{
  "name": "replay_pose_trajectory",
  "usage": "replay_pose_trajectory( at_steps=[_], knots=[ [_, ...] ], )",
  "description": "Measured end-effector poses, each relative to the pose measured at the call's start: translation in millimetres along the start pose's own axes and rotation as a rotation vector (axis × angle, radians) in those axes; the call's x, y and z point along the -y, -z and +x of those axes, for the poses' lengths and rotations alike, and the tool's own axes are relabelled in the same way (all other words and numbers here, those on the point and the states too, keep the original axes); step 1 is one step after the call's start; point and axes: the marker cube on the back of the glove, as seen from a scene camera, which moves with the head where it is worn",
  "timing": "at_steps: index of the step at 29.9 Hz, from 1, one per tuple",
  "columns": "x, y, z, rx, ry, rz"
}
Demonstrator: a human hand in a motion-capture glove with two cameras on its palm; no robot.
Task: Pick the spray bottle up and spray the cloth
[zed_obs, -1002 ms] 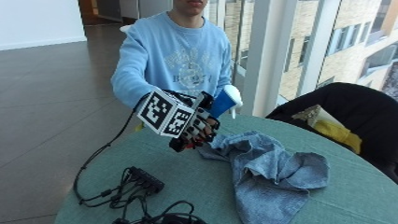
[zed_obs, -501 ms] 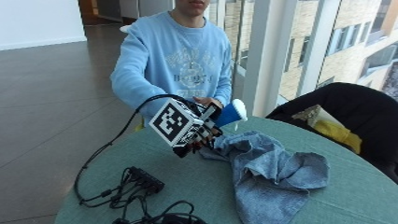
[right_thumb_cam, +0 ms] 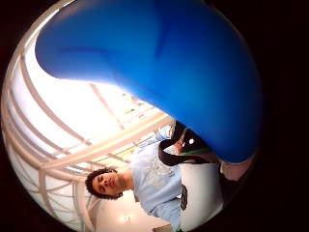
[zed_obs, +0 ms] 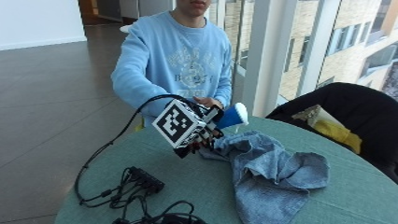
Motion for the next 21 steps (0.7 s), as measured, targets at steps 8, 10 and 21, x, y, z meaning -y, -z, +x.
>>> replay_pose_trajectory(
  at_steps=[8, 10, 21],
  knots=[
    [1.5, -0.5, 1.3, -0.017, -0.027, -0.001],
    [1.8, -0.7, 1.2, -0.015, -0.033, -0.001],
    [2.4, -3.6, 0.3, -0.012, -0.039, -0.017]
  ],
)
